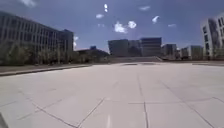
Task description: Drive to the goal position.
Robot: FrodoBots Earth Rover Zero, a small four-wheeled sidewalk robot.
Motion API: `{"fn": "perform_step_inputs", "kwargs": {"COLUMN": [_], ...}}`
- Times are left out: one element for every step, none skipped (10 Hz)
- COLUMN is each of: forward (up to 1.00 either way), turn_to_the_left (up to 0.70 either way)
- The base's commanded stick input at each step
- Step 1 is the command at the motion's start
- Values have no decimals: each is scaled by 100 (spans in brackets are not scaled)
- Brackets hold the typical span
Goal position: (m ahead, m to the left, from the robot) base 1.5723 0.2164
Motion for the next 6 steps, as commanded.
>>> {"fn": "perform_step_inputs", "kwargs": {"forward": [50, 50, 50, 50, 50, 50], "turn_to_the_left": [0, 0, 0, 0, 0, 0]}}
